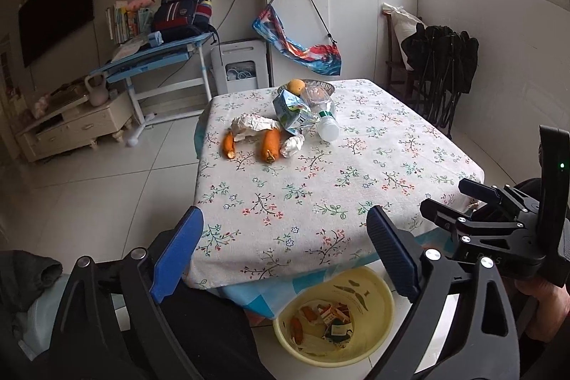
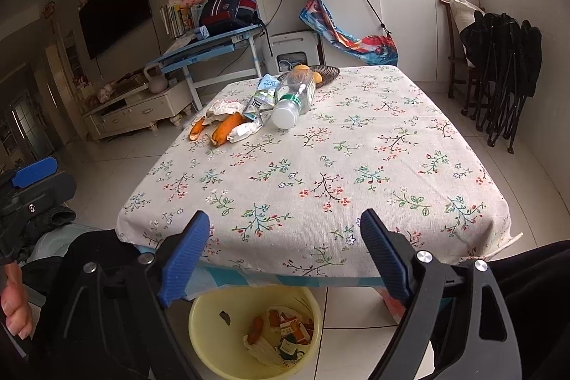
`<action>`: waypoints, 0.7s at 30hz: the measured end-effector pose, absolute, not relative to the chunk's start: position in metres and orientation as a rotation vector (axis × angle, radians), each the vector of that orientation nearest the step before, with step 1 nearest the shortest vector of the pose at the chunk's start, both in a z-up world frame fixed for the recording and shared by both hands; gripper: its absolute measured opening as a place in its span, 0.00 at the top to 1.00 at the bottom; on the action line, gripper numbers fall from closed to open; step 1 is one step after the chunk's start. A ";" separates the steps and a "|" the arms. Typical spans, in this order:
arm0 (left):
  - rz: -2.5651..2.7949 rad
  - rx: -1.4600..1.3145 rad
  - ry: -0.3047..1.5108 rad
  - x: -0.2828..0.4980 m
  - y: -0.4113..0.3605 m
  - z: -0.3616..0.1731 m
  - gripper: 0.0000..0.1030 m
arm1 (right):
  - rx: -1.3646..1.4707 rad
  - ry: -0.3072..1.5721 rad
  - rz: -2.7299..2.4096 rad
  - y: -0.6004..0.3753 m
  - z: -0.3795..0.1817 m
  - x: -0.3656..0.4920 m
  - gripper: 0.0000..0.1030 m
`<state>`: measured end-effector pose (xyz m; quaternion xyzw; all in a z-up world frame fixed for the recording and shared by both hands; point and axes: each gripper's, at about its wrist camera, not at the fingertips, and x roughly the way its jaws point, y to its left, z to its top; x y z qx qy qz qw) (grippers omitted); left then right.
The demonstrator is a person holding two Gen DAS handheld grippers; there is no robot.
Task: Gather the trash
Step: 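Withdraw both open tools from the basin toward the table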
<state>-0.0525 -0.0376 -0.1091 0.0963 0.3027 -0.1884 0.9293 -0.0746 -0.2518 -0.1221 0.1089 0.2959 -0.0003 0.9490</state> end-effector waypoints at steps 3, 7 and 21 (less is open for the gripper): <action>-0.378 0.190 0.611 -0.054 -0.035 -0.107 0.12 | 0.257 0.535 0.045 -0.253 -0.118 -0.079 0.10; -0.368 0.185 0.602 -0.053 -0.033 -0.105 0.12 | 0.183 0.561 0.067 -0.245 -0.115 -0.074 0.09; -0.320 0.143 0.608 -0.022 -0.023 -0.113 0.11 | -0.013 0.610 0.013 -0.222 -0.120 -0.063 0.07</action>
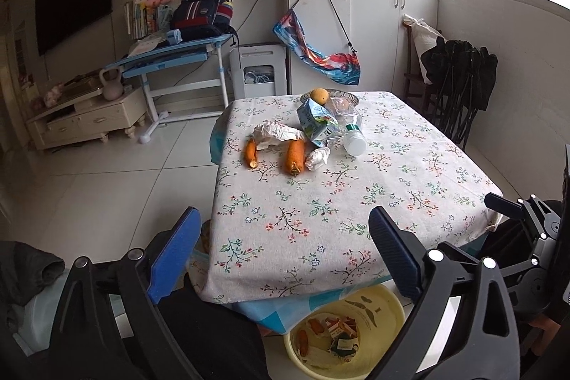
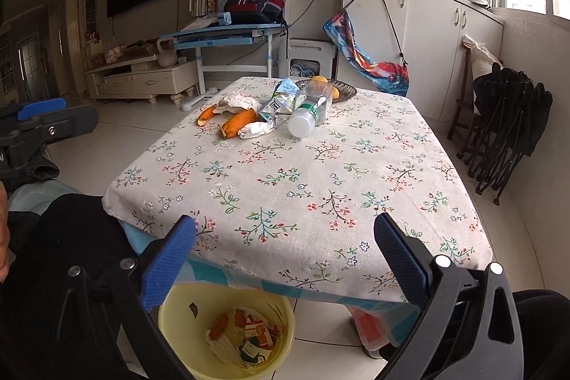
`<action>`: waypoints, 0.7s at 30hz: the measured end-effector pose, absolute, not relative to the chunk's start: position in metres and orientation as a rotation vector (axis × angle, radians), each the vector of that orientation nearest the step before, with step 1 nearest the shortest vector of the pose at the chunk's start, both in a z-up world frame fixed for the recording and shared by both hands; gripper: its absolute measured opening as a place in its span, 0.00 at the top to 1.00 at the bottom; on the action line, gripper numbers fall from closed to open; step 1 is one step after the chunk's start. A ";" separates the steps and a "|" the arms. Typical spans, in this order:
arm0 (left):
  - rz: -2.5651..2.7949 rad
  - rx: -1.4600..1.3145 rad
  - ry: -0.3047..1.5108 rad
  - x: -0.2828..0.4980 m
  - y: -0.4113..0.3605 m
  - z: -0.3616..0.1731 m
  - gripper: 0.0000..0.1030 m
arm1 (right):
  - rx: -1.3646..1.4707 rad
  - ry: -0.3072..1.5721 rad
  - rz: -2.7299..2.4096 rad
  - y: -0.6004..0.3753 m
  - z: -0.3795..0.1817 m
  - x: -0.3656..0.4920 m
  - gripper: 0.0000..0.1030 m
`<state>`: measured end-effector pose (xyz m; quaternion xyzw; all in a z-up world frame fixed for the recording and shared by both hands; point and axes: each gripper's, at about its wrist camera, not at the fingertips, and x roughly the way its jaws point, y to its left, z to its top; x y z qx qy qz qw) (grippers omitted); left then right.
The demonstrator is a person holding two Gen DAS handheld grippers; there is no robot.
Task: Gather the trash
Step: 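Withdraw both open tools from the basin toward the table, then grasp a white tissue with the right tool while the left tool grasps an orange peel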
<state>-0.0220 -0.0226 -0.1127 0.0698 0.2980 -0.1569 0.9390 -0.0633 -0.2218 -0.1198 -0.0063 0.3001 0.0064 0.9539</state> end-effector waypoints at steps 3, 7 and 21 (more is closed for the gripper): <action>-0.293 0.113 0.624 -0.004 -0.013 -0.119 0.11 | 0.015 0.623 0.035 -0.225 -0.121 -0.057 0.07; -0.260 0.064 0.651 0.021 0.001 -0.130 0.11 | 0.012 0.637 0.047 -0.224 -0.121 -0.048 0.07; -0.184 -0.027 0.706 0.098 0.025 -0.161 0.11 | -0.166 0.630 0.262 -0.179 -0.078 0.093 0.07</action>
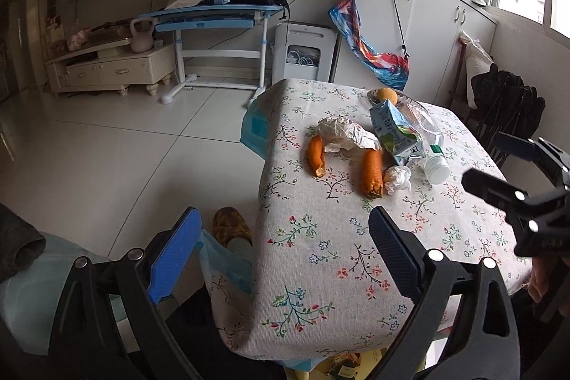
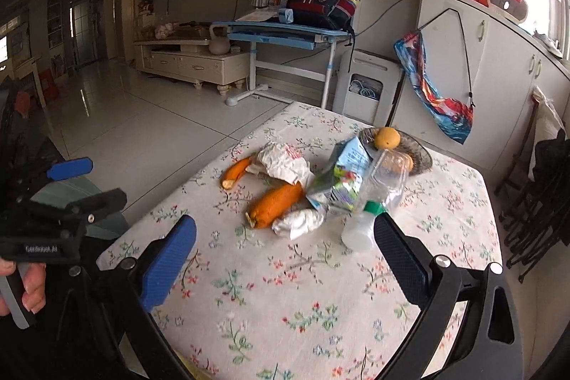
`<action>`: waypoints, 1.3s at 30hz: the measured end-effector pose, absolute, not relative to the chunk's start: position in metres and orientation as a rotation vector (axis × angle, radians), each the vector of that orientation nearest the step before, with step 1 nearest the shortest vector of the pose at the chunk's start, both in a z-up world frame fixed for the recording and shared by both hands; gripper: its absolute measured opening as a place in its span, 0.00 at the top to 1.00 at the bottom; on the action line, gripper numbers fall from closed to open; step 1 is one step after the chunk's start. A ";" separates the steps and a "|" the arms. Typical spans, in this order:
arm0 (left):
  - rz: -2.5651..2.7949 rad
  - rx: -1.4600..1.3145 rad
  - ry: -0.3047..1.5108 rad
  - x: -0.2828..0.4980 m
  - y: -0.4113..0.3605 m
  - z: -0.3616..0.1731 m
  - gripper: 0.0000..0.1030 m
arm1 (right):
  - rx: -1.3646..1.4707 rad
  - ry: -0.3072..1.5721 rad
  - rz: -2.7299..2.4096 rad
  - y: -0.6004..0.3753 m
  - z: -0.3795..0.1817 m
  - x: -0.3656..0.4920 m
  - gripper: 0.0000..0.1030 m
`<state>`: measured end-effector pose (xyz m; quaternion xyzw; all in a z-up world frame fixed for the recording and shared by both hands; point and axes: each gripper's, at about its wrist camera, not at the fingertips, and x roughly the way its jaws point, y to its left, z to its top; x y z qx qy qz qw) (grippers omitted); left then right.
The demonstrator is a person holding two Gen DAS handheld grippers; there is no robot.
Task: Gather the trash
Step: 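Grasp a white tissue with the right tool while the left tool grasps an orange peel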
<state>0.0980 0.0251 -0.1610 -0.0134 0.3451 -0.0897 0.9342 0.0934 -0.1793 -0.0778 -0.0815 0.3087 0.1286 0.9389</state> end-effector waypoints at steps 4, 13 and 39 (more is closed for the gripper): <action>-0.180 -0.052 0.723 0.116 0.030 -0.170 0.11 | -0.244 0.703 0.313 -0.147 -0.083 0.159 0.11; -0.211 -0.084 0.748 0.153 0.037 -0.180 0.14 | -0.363 1.017 0.293 -0.119 -0.147 0.271 0.49; -0.397 0.106 0.951 0.285 -0.066 -0.231 0.84 | 0.317 0.737 0.233 -0.291 -0.086 0.097 0.84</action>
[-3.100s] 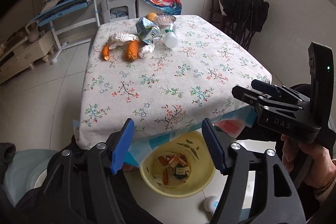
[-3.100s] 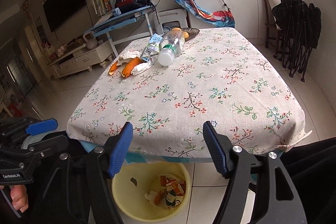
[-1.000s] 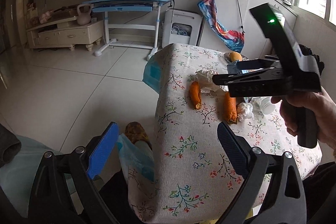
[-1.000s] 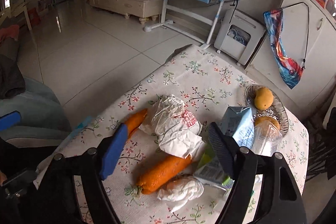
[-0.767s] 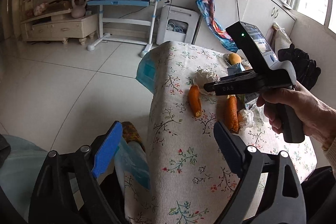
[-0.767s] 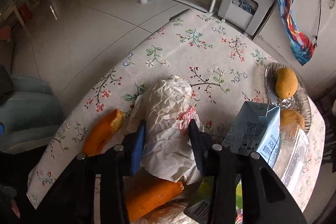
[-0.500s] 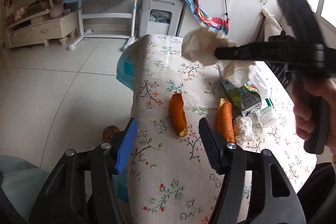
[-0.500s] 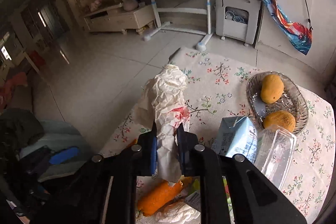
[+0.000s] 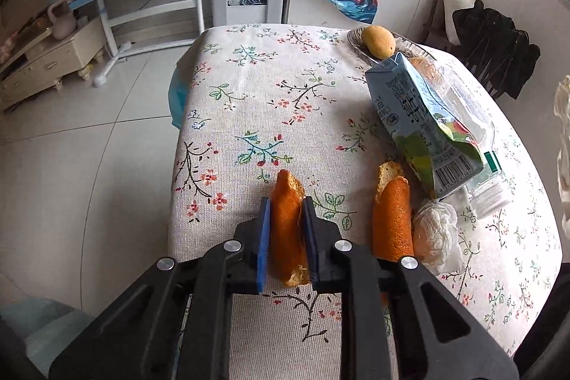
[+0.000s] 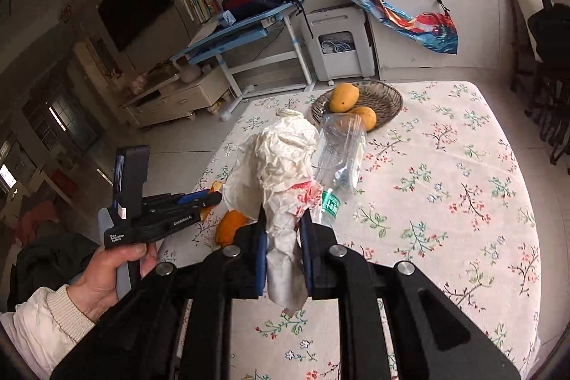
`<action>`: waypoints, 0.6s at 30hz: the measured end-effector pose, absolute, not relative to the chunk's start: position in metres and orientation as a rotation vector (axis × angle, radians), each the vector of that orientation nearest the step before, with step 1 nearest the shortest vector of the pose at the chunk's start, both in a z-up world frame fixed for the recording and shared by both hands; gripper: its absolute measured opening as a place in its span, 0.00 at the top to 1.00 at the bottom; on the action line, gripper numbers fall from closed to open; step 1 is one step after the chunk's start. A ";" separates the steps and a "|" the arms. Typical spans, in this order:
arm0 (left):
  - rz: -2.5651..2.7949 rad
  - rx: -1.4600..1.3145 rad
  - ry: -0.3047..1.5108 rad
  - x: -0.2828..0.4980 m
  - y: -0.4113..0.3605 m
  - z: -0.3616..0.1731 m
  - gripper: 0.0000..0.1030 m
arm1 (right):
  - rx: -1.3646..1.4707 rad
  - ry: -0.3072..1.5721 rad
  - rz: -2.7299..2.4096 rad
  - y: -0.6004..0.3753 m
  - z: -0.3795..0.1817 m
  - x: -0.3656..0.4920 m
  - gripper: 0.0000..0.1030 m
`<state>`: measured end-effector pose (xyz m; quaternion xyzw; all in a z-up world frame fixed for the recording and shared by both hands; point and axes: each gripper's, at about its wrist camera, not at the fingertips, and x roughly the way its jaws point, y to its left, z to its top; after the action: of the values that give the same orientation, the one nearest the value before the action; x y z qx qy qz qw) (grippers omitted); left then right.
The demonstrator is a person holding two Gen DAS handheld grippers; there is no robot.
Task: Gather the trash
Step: 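Grasp a white tissue with the right tool while the left tool grasps an orange peel, then carry the tissue and peel over the yellow basin and open the right tool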
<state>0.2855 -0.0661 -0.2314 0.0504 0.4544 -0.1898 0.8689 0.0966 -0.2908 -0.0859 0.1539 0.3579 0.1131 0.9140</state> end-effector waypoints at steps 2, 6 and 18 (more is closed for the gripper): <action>-0.401 0.102 0.948 0.283 -0.066 -0.230 0.86 | 0.349 0.726 0.220 -0.299 -0.094 0.093 0.84; -0.406 0.096 0.938 0.272 -0.064 -0.225 0.89 | 0.414 0.713 0.187 -0.311 -0.108 0.090 0.84; -0.432 -0.043 0.879 0.188 -0.038 -0.192 0.89 | 0.448 0.705 0.173 -0.316 -0.115 0.062 0.84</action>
<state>0.1885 -0.0381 -0.1919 -0.0205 0.4223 -0.2072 0.8822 0.0625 -0.3159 -0.1150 0.2171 0.3418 0.0837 0.9105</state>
